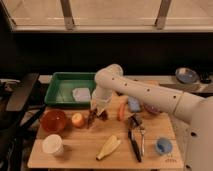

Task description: Place grapes in purple bowl

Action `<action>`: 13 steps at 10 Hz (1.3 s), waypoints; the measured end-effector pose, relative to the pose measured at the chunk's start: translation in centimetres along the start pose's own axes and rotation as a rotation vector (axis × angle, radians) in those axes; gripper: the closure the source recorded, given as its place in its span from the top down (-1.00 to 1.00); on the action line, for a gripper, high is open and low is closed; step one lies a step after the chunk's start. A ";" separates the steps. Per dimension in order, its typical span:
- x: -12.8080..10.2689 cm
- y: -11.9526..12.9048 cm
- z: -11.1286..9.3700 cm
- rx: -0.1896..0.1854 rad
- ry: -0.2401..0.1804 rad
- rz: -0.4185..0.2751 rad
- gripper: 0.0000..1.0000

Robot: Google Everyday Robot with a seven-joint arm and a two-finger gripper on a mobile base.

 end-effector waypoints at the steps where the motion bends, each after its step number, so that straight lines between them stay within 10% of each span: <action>1: 2.9 0.5 -1.9 0.030 0.012 0.072 -1.00; 9: 5.9 1.6 -3.8 0.048 0.021 0.134 -1.00; 13: 8.7 2.5 -6.5 0.038 0.129 0.228 -1.00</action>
